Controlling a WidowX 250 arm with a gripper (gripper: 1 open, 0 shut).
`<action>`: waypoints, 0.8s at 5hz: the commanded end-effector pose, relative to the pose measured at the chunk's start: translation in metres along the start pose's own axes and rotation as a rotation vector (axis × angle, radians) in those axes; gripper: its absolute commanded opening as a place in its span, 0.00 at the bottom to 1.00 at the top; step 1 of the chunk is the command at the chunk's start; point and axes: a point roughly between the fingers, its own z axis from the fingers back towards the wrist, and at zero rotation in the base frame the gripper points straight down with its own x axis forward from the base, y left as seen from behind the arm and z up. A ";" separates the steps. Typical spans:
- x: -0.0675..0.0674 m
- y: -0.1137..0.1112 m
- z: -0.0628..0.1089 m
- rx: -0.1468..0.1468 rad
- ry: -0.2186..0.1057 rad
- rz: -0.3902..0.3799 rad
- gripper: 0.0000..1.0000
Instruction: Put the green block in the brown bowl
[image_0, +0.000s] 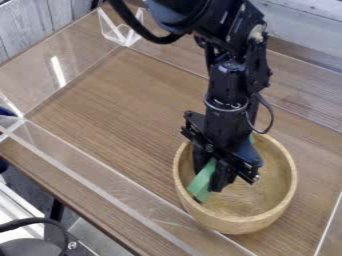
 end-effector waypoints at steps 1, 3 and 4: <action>0.009 0.001 0.016 0.018 -0.068 -0.015 0.00; 0.006 0.003 0.006 0.018 -0.056 -0.027 0.00; 0.007 0.003 -0.003 0.005 -0.047 -0.036 1.00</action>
